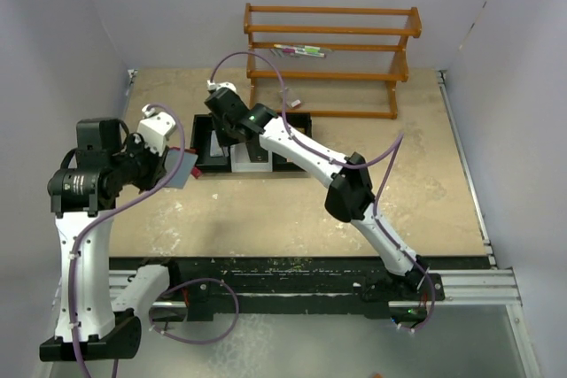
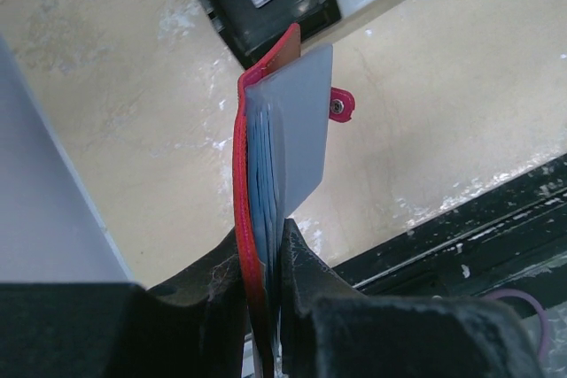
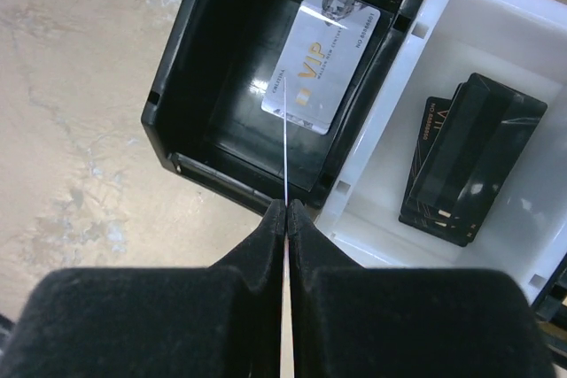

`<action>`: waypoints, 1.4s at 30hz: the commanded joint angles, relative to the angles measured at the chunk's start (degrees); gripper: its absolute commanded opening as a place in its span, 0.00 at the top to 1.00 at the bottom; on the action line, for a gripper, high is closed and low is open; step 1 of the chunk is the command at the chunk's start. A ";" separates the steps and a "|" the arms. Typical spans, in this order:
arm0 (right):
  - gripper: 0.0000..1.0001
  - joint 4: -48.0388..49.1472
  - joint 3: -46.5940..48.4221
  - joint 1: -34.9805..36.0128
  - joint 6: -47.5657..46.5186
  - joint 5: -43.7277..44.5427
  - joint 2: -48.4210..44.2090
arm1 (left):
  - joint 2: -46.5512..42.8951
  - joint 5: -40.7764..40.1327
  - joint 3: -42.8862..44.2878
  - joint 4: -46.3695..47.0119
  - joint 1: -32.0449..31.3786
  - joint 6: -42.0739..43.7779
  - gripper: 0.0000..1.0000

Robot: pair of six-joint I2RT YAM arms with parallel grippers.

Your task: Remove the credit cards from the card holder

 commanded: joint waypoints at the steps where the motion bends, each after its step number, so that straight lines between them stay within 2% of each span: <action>1: 1.00 4.71 -0.29 0.70 0.76 6.26 -2.44 | -0.13 -9.46 -1.67 4.66 0.09 1.22 0.96; 3: 1.00 6.23 -1.54 0.74 1.08 7.61 -2.52 | 0.31 -14.11 -3.69 7.46 0.16 1.94 0.97; 10: 1.00 8.57 -6.11 0.67 2.50 7.44 -3.76 | 6.63 -22.34 -10.86 21.59 0.27 2.36 0.99; 15: 1.00 11.41 -9.60 0.57 2.93 7.50 -5.84 | 19.49 -30.51 -11.98 37.95 0.77 3.74 0.99; 18: 1.00 12.41 -10.65 0.58 3.00 7.46 -6.36 | 28.16 -31.41 -7.91 40.48 0.93 1.96 1.00; 23: 1.00 13.96 -13.41 0.25 4.39 6.59 -7.57 | 40.52 -28.07 -0.47 39.30 0.45 -2.58 1.00; 27: 1.00 16.83 -18.36 -0.31 5.76 5.67 -10.58 | 45.54 -20.77 2.24 38.07 -0.37 -6.98 1.00; 34: 1.00 19.25 -24.30 -2.16 7.99 3.46 -14.16 | 49.62 -4.05 3.23 38.85 -0.42 -13.82 1.00; 37: 1.00 19.89 -26.52 -2.81 8.32 2.62 -15.45 | 50.17 -2.02 2.30 41.30 -1.04 -14.04 1.00; 42: 1.00 19.68 -29.54 -3.44 8.05 2.77 -17.45 | 51.47 3.76 2.51 39.62 -2.88 -12.93 1.00</action>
